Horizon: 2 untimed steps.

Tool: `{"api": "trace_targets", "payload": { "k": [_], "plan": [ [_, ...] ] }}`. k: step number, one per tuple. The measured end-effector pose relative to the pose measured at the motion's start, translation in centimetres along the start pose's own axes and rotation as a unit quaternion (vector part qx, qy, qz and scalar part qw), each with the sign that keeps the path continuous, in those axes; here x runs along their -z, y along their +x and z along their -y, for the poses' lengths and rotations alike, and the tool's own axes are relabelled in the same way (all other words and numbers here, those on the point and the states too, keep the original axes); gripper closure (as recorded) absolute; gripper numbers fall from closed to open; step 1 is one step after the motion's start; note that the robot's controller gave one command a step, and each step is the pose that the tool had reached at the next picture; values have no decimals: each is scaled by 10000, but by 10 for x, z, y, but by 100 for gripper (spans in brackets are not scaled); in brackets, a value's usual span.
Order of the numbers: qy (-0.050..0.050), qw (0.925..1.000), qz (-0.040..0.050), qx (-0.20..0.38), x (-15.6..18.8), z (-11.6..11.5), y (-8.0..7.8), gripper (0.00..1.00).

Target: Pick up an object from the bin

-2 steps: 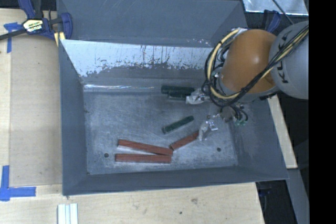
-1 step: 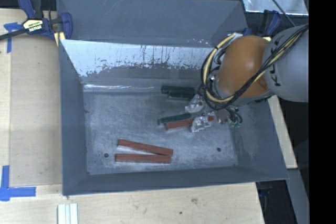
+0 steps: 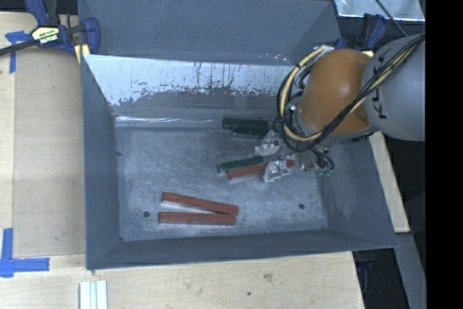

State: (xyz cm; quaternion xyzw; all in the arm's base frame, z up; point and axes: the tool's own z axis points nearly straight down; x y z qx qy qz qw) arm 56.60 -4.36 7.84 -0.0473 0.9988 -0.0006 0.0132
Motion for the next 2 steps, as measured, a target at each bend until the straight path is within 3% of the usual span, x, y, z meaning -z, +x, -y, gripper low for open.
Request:
{"api": "trace_targets", "payload": {
  "k": [1, 2],
  "plan": [
    [-3, 9999, -8, 143, 0, 1, -2, 100],
    [1, 9992, -66, 394, 184, 34, -21, 100]
  ]
}}
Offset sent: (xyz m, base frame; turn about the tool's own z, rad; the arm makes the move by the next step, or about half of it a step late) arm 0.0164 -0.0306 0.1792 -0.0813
